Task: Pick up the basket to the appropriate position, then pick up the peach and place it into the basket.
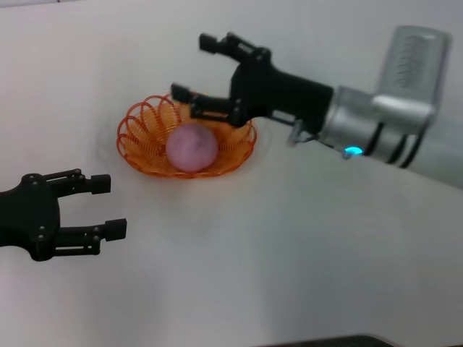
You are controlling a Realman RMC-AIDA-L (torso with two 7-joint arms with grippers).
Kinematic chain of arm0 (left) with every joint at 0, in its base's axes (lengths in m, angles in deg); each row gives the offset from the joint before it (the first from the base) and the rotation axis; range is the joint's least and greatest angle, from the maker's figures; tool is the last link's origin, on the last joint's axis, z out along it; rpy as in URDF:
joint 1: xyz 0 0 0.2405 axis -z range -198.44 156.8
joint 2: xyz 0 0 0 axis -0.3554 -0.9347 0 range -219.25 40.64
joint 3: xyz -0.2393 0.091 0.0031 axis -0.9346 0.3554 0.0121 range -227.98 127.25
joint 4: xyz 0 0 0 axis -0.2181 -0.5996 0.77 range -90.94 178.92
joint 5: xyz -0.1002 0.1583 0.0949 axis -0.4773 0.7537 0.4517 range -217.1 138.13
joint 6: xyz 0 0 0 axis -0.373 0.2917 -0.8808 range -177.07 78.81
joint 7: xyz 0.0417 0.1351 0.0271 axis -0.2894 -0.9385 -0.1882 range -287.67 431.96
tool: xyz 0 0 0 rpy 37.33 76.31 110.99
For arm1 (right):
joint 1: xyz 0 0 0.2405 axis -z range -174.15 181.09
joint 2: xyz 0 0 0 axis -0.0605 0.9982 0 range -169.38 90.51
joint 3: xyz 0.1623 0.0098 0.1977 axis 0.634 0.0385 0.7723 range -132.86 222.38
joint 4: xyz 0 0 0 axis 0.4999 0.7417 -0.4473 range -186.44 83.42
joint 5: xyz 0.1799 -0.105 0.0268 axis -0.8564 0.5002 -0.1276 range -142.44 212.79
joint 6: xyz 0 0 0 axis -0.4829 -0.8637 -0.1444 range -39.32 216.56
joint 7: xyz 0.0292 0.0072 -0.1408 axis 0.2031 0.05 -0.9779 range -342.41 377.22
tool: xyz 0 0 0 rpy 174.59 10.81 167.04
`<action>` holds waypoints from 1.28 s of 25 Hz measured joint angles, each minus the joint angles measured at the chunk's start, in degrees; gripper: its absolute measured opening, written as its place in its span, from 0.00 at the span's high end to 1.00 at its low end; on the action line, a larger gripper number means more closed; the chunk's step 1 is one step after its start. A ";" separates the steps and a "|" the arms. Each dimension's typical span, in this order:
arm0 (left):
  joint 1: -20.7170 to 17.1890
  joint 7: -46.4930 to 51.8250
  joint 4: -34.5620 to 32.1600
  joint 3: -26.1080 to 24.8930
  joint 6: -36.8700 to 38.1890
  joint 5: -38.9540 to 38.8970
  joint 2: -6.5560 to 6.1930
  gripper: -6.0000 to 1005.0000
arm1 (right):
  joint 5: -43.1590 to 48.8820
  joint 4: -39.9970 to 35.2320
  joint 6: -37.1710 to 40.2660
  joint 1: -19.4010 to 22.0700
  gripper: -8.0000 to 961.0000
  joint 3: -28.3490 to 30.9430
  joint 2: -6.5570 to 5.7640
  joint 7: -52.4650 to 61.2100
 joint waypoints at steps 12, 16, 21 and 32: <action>0.04 0.00 -0.32 -1.16 0.01 -0.84 -0.16 0.16 | 15.96 -46.15 19.08 10.29 0.02 -5.81 -2.99 56.14; 0.03 0.01 -0.38 -1.17 0.17 -0.86 -0.18 0.16 | 30.17 -54.88 23.85 9.81 0.02 -5.36 -4.33 64.95; -0.07 -0.24 -0.27 -1.97 -0.16 -0.92 -0.18 0.16 | 37.23 -56.89 23.71 11.91 0.02 -3.85 -3.92 61.09; -0.84 -1.74 0.04 -3.64 -0.69 -2.43 0.17 0.16 | 36.81 -42.17 20.52 19.33 0.02 15.83 -1.71 35.67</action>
